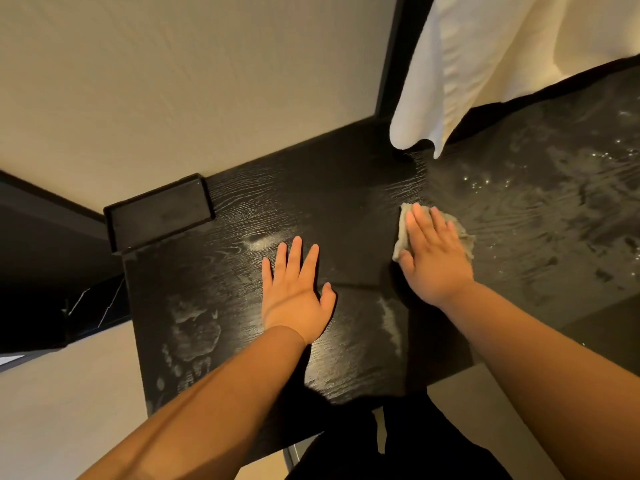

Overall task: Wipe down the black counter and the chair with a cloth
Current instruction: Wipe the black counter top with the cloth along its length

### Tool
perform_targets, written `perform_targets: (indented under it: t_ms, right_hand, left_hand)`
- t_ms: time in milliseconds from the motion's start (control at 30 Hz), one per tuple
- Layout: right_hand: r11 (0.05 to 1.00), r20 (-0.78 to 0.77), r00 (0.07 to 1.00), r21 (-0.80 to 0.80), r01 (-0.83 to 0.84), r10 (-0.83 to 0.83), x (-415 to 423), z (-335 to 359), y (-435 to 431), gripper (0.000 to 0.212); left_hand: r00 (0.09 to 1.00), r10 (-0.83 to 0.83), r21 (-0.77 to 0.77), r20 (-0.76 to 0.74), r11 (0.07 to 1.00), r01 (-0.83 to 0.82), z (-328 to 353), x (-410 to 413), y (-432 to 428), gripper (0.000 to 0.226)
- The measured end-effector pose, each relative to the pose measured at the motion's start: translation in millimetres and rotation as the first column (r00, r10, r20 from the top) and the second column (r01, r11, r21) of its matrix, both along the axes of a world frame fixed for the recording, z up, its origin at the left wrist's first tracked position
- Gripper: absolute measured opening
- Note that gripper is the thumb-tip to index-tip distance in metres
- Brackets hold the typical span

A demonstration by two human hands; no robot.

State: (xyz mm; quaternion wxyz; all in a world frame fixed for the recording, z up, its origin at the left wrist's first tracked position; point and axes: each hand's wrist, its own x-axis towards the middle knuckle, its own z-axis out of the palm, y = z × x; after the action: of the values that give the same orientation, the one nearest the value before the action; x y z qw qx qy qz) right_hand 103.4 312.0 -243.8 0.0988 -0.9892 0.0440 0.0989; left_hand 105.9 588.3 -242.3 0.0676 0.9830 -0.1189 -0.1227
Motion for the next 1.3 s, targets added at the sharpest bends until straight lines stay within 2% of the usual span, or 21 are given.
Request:
perform_targets:
  t_ms: [67, 167, 233, 300, 433, 533, 600, 667, 800, 867, 967, 1033, 1067, 1133, 1233, 1300]
  right_hand:
    - [0.998, 0.034, 0.998, -0.005, -0.059, 0.06, -9, 5, 31, 0.082]
    - [0.934, 0.104, 0.928, -0.014, -0.358, 0.358, -46, 0, 62, 0.082]
    - [0.884, 0.143, 0.875, 0.001, -0.468, 0.463, -48, -3, 43, 0.076]
    - [0.89, 0.138, 0.88, -0.031, -0.455, 0.454, -38, -6, 16, 0.073]
    - [0.989, 0.041, 0.989, -0.032, -0.142, 0.144, -22, -1, -23, 0.076]
    - [1.0, 0.019, 1.0, -0.023, -0.01, 0.01, -28, 4, 10, 0.082]
    - [0.988, 0.022, 0.99, -0.059, -0.139, 0.141, -44, 8, 46, 0.085]
    - [0.959, 0.024, 0.958, -0.015, -0.285, 0.285, -68, 4, 71, 0.077]
    - [0.888, 0.066, 0.886, -0.01, -0.459, 0.459, -74, -1, 39, 0.073]
    - [0.912, 0.106, 0.906, -0.048, -0.407, 0.41, -66, -4, 9, 0.071]
    - [0.986, 0.08, 0.984, -0.058, -0.158, 0.162, -58, -5, -25, 0.07]
    - [0.998, 0.071, 0.997, -0.059, -0.026, 0.03, -57, -2, -12, 0.071]
    - [0.996, 0.077, 0.996, -0.09, -0.028, 0.035, -61, -1, 1, 0.072]
    - [0.979, 0.125, 0.976, -0.127, -0.162, 0.178, -78, 1, 33, 0.072]
    - [0.899, 0.136, 0.889, -0.04, -0.437, 0.438, -114, -10, 50, 0.061]
    - [0.873, 0.11, 0.867, -0.047, -0.485, 0.487, -112, -14, 27, 0.06]
  left_hand:
    - [1.0, 0.0, 0.003, -0.007, 1.0, 0.0, 0, 0, 0, 0.077]
    - [1.0, 0.002, -0.01, 0.015, 1.0, -0.002, 0, -1, 0, 0.077]
    - [1.0, 0.007, -0.019, 0.023, 1.0, -0.006, -1, -1, 0, 0.077]
    - [1.0, 0.007, -0.017, 0.027, 1.0, -0.007, -1, -2, 1, 0.076]
    - [1.0, 0.012, -0.018, 0.025, 1.0, -0.012, -1, -1, 0, 0.076]
    - [0.999, 0.03, -0.027, 0.033, 0.999, -0.029, -2, -2, 0, 0.076]
    - [0.998, 0.03, -0.034, 0.048, 0.999, -0.028, -2, -3, 0, 0.076]
    - [0.998, 0.03, -0.044, 0.061, 0.999, -0.027, -1, -4, 0, 0.075]
    - [0.997, 0.029, -0.052, 0.076, 0.998, -0.025, 0, -4, 0, 0.074]
    - [0.996, 0.03, -0.043, 0.083, 0.999, -0.026, -1, -4, 0, 0.073]
    - [0.995, 0.033, -0.031, 0.093, 0.999, -0.03, -3, -4, 0, 0.072]
    - [0.995, 0.035, -0.014, 0.094, 0.999, -0.034, -3, -5, -1, 0.072]
    - [0.996, 0.035, -0.007, 0.087, 0.999, -0.034, -2, -5, -2, 0.072]
    - [0.996, 0.043, 0.005, 0.081, 0.999, -0.043, -1, -7, -4, 0.072]
    - [0.994, 0.087, -0.006, 0.071, 0.996, -0.086, 0, -13, -7, 0.07]
    - [0.989, 0.135, -0.029, 0.057, 0.991, -0.134, 1, -24, -9, 0.067]
